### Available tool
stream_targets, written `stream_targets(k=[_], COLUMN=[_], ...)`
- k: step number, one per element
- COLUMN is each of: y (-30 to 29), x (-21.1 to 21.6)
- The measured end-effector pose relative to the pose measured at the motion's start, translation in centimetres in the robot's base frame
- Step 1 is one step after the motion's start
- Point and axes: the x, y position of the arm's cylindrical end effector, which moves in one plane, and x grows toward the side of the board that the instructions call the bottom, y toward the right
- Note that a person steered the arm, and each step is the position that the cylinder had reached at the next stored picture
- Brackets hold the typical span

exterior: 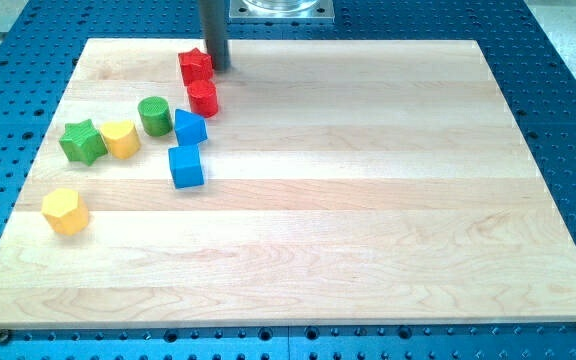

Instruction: Put the red star diagonally top left to the green circle

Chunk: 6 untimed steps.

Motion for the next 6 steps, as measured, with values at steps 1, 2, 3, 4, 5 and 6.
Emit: stream_targets(k=[1,2,3,4,5,6], y=[0.5,-3.3,-6.2,-6.1,-8.9,-12.0], x=[0.7,1.0,1.0,1.3,1.3,1.3])
